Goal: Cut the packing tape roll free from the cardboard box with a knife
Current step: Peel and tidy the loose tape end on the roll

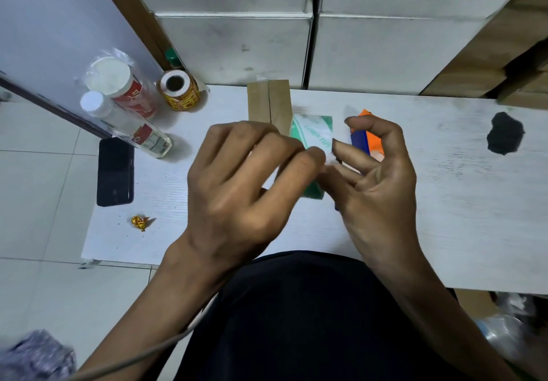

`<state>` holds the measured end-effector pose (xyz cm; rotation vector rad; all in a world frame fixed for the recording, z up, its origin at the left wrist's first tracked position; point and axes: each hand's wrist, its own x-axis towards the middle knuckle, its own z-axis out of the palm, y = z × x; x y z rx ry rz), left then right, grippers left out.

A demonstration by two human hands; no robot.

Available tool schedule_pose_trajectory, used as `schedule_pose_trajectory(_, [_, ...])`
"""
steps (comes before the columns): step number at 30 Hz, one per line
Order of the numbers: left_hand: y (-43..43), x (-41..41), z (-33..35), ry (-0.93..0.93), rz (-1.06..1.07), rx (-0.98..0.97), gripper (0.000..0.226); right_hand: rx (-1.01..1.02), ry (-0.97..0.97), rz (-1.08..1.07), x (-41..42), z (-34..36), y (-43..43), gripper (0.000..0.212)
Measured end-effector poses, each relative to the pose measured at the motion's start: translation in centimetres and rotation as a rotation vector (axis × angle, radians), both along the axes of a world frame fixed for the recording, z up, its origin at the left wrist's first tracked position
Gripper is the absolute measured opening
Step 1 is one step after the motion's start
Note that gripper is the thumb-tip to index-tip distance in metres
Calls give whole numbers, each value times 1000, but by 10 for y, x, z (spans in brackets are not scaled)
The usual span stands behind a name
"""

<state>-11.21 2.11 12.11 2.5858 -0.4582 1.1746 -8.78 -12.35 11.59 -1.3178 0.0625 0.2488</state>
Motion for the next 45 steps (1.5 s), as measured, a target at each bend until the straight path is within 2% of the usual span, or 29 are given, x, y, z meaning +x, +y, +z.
schedule_pose_trajectory(4, [5,-1,-3,23,-71,84,24,80,3,55,1,-1,-6,70])
schedule_pose_trajectory(10, [13,-5,-7,115,-113,97,22,305,53,133,4,-9,-14,79])
schedule_pose_trajectory(13, [14,-4,-6,162,-99,107,19,384,105,125,5,-8,-14,69])
schedule_pose_trajectory(21, [16,-3,0,338,-103,-43,14,272,48,158,5,-8,-12,68])
schedule_pose_trajectory(26, [19,-1,8,410,-108,-22,18,187,-7,191,3,-9,-12,71])
schedule_pose_trajectory(34, [19,1,11,506,-150,24,10,165,-22,208,2,-14,-14,81])
schedule_pose_trajectory(38, [17,2,12,554,-140,9,17,157,-28,223,2,-15,-14,81])
schedule_pose_trajectory(45, [13,2,19,630,-97,-70,9,155,-39,225,3,-15,-15,79])
